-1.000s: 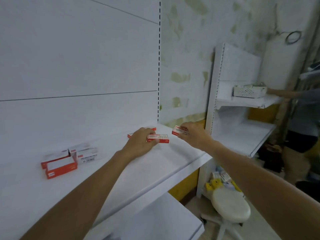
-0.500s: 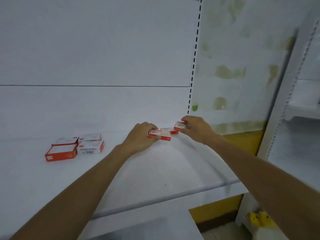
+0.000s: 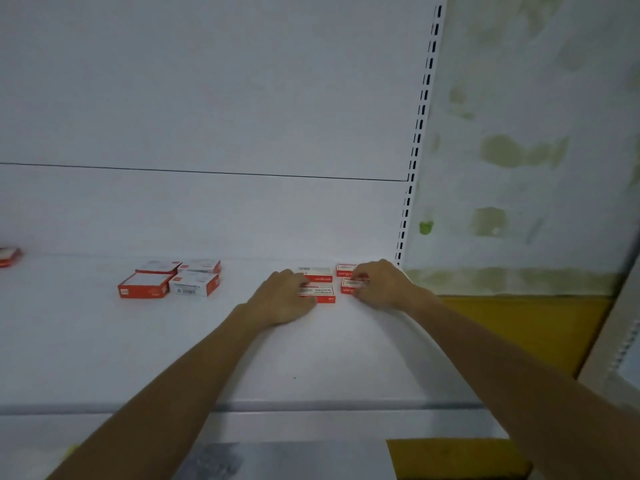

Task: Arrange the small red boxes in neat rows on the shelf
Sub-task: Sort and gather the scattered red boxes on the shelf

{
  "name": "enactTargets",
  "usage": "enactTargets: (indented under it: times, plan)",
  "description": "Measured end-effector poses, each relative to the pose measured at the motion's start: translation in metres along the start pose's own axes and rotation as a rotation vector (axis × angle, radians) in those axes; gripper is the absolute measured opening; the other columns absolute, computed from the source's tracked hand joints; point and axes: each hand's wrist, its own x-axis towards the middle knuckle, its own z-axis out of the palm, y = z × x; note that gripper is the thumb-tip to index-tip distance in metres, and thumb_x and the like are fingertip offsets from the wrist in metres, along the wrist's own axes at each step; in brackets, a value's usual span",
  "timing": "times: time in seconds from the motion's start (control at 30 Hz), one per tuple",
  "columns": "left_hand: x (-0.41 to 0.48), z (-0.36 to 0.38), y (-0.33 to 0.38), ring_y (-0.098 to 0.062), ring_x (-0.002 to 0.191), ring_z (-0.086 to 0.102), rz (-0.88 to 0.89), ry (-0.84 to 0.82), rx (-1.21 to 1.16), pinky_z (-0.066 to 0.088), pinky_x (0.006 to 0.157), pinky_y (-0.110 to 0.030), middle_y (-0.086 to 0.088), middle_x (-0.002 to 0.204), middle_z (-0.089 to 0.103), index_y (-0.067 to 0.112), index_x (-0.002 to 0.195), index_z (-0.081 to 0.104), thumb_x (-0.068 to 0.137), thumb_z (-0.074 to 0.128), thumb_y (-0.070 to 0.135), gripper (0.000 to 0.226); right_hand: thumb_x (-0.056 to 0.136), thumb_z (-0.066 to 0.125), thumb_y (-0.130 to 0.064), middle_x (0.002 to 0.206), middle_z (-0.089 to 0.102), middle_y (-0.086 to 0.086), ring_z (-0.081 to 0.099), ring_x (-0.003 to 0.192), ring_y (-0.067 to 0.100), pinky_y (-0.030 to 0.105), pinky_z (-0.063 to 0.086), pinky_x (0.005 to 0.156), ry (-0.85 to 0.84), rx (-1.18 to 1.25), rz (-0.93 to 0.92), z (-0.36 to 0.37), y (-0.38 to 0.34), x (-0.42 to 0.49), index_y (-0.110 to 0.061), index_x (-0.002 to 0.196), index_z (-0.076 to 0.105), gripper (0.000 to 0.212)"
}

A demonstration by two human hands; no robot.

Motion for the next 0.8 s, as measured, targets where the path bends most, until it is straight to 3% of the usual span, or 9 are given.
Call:
enactTargets:
  times: [0.13,0.27,0.4,0.53,0.63,0.8]
  plan:
    - [-0.006,-0.014,-0.002,-0.021,0.112,0.050,-0.048,0.059,-0.013,0.039,0.092,-0.030,-0.005,0.125,0.053,0.020,0.128,0.049,0.085,0.057,0.041,0.049,0.084,0.059,-0.031,0.125,0.057,0.003,0.048,0.116,0.022,0.035,0.039,0.097,0.059,0.045,-0.083,-0.011,-0.016,0.010,-0.017,0.123,0.054,0.042]
    - [-0.043,-0.049,-0.032,-0.017,0.108,0.052,-0.099,0.163,-0.028,0.040,0.093,-0.028,-0.003,0.123,0.056,0.019,0.122,0.053,0.087,0.058,0.032,0.038,0.087,0.056,-0.020,0.122,0.061,0.005,0.055,0.108,0.020,0.029,0.041,0.095,0.097,0.213,-0.254,-0.009,-0.070,0.026,-0.011,0.123,0.057,0.036]
    - [-0.106,-0.102,-0.078,-0.019,0.100,0.058,-0.172,0.305,0.019,0.041,0.084,-0.023,-0.003,0.115,0.061,0.014,0.113,0.061,0.086,0.061,0.024,0.029,0.088,0.056,-0.015,0.119,0.063,0.006,0.059,0.103,0.017,0.019,0.038,0.091,0.061,0.333,-0.457,0.007,-0.165,0.037,-0.011,0.123,0.058,0.035]
    - [-0.179,-0.158,-0.133,-0.011,0.086,0.053,-0.344,0.467,0.116,0.038,0.075,-0.020,-0.003,0.110,0.063,0.014,0.111,0.061,0.086,0.060,0.021,0.026,0.088,0.055,-0.018,0.115,0.065,0.002,0.057,0.103,0.017,0.028,0.043,0.092,0.036,0.393,-0.650,0.020,-0.279,0.037,-0.016,0.123,0.057,0.035]
    - [-0.234,-0.192,-0.171,-0.011,0.086,0.051,-0.473,0.530,0.143,0.040,0.076,-0.023,-0.004,0.110,0.063,0.013,0.111,0.061,0.085,0.060,0.020,0.027,0.088,0.054,-0.020,0.107,0.067,0.000,0.059,0.099,0.019,0.031,0.045,0.088,0.024,0.411,-0.750,0.039,-0.359,0.028,-0.018,0.119,0.060,0.032]
    - [-0.306,-0.231,-0.234,-0.013,0.090,0.052,-0.596,0.523,0.175,0.041,0.082,-0.025,-0.005,0.114,0.061,0.014,0.113,0.060,0.086,0.059,0.021,0.028,0.087,0.055,-0.021,0.115,0.063,0.002,0.057,0.103,0.021,0.031,0.044,0.085,-0.048,0.370,-0.851,0.074,-0.464,0.014,-0.018,0.125,0.055,0.038]
